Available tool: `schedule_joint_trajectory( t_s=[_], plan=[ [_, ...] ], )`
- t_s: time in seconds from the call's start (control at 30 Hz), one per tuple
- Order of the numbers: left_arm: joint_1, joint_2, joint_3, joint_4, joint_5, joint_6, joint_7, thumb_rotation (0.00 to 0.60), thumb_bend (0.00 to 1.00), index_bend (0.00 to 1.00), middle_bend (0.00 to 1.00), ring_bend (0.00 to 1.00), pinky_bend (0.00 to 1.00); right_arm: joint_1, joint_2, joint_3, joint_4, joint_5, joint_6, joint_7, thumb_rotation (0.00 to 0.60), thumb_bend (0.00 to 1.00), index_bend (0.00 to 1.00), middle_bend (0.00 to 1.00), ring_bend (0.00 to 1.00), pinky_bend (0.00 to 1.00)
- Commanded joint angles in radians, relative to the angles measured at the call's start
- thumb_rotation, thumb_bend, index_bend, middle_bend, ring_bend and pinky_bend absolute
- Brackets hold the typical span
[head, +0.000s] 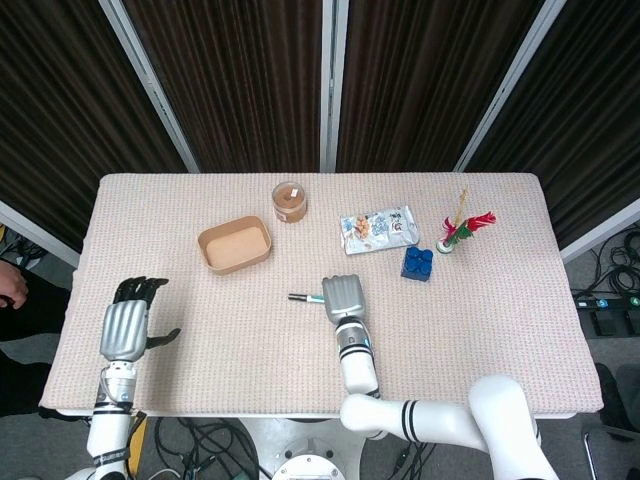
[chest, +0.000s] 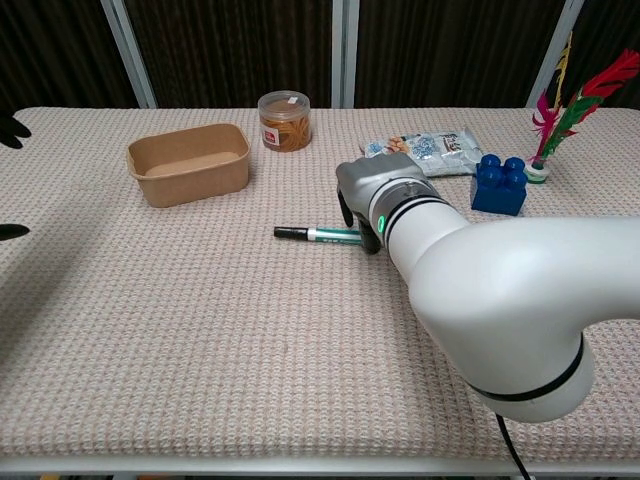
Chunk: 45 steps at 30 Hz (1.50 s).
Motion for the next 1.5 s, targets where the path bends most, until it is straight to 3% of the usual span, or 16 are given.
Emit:
schedule_joint_trajectory(
  t_s=[0.03, 0.7, 1.07, 1.5],
  plan=[
    [-0.001, 0.0, 0.001, 0.001, -0.001, -0.001, 0.001, 0.6, 0.0, 0.23, 0.22, 0.13, 0.12, 0.0, -0.008, 0.0, 0.011, -0.004, -0.001, 0.003, 0.6, 0.21, 0.44, 0.43, 0.62, 0.77],
    [-0.007, -0.03, 0.004, 0.05, -0.012, 0.009, 0.041, 0.6, 0.0, 0.23, 0.22, 0.13, 0.12, 0.005, -0.064, 0.022, 0.103, -0.018, -0.013, -0.011, 0.6, 0.23, 0.47, 0.46, 0.62, 0.77],
    [-0.004, -0.028, 0.006, 0.049, -0.018, 0.006, 0.031, 0.6, 0.0, 0.23, 0.22, 0.13, 0.12, 0.003, -0.088, 0.031, 0.138, -0.058, -0.011, 0.001, 0.6, 0.27, 0.57, 0.53, 0.63, 0.77],
    [-0.03, -0.02, -0.028, 0.017, -0.024, -0.005, 0.036, 0.6, 0.0, 0.23, 0.22, 0.13, 0.12, -0.037, -0.033, 0.067, 0.028, -0.163, 0.113, 0.054, 0.6, 0.3, 0.66, 0.61, 0.65, 0.77]
  ],
)
